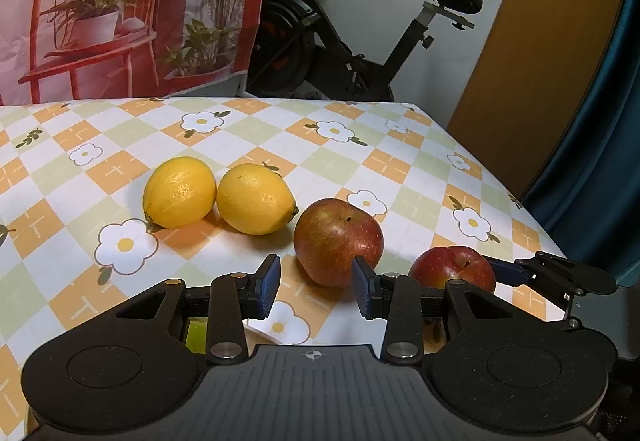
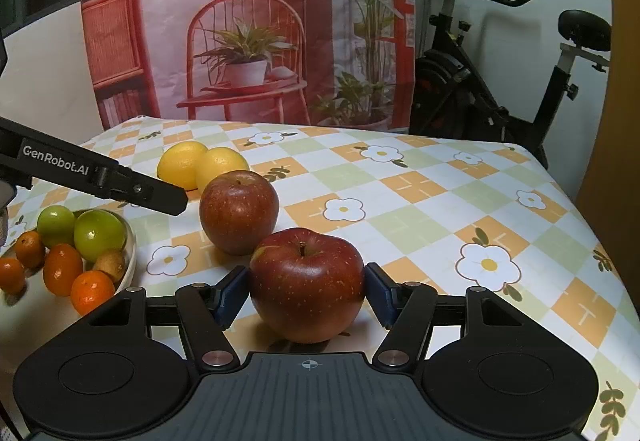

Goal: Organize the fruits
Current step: 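Grasp the second red apple with the left tool while the right tool holds its apple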

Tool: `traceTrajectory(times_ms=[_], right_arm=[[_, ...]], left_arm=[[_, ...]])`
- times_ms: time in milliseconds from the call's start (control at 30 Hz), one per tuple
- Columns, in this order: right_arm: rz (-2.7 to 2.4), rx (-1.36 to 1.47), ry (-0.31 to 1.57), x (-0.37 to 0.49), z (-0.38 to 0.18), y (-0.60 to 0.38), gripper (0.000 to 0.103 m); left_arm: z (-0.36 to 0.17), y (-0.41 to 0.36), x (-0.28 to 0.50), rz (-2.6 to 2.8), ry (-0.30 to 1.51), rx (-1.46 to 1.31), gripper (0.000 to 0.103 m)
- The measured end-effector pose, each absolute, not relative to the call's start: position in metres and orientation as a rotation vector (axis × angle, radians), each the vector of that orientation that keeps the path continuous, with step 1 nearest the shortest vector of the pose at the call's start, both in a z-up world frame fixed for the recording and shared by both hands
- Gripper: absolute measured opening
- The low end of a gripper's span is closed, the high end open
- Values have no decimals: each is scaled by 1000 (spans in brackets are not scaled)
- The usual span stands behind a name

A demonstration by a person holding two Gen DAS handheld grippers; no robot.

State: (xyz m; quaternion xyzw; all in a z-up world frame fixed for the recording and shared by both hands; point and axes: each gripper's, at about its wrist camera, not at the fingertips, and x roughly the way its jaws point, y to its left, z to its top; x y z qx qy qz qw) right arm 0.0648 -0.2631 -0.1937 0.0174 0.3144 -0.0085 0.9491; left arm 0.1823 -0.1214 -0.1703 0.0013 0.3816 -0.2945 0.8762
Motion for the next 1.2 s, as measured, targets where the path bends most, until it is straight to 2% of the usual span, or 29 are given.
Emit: traceTrajectory(times_ms=[300,400,433,1100,1200], right_arm=[[-7,64,641,65,-193,-267,59],[-5,68,641,65,-193,-268,59],[-5,68,641,65,-193,-268,59],[1,43,650,60,-190,-268,58],[-10,42,649,59,-190,-272,58]], left_arm=[[-170,-134,185,-629,794,22,42],[-170,-140,187,-634,784,33,55],[-171,-142,189,-637,783,38,56],[-185,-159,205,-697,794,69,60],[-186,-160,205,-697,790,75,63]])
